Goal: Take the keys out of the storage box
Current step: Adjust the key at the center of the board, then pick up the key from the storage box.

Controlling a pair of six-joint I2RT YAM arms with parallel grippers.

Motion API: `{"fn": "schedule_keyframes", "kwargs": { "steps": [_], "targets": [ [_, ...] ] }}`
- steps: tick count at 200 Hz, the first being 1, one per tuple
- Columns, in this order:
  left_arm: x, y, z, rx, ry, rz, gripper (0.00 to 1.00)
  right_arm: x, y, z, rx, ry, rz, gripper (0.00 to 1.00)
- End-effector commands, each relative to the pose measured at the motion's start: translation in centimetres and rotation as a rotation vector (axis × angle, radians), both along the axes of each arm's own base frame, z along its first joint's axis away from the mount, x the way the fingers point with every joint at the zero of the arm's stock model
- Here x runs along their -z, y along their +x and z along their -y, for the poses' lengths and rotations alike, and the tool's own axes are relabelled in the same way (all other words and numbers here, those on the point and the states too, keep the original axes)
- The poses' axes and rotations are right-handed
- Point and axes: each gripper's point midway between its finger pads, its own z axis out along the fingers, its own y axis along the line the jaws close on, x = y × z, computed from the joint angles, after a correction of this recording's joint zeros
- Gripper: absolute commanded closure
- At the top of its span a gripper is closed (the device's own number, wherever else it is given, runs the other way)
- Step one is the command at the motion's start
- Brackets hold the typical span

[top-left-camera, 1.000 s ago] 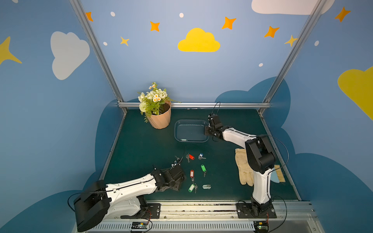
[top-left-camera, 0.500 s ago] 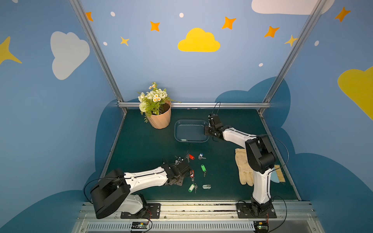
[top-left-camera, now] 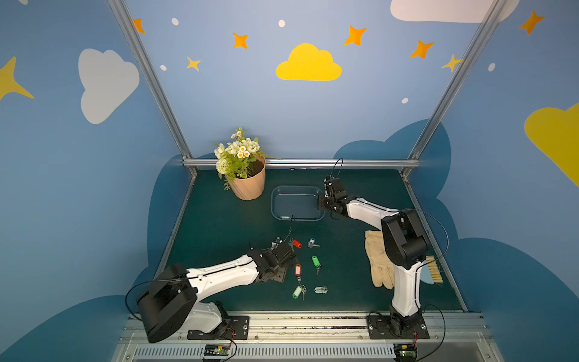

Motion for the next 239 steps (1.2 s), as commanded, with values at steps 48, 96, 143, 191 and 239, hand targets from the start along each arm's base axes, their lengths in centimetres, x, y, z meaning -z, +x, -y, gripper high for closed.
{"fn": "schedule_keyframes", "kwargs": {
  "steps": [48,96,143,191,239],
  "targets": [
    [-11.8,4.3,0.5,-0.026,-0.414,0.241,0.00,-3.2,0.5,-0.5,-0.026,0.120,0.284,1.00],
    [-10.0,10.6,1.9,-0.116,-0.346,0.127,0.00,-6.6,0.0,-0.9,-0.015,0.142,0.587,1.00],
    [-8.1,14.6,4.4,-0.070,-0.236,0.089,0.08,-7.4,-0.9,-1.3,-0.020,0.108,0.684,1.00],
    [-4.1,18.5,4.3,-0.082,0.036,0.111,0.23,-6.6,-1.4,-1.8,-0.047,0.114,0.683,1.00],
    [-1.1,21.8,5.3,-0.081,0.168,0.120,0.26,-6.1,-1.9,-2.5,-0.110,0.146,0.641,1.00]
  ]
}}
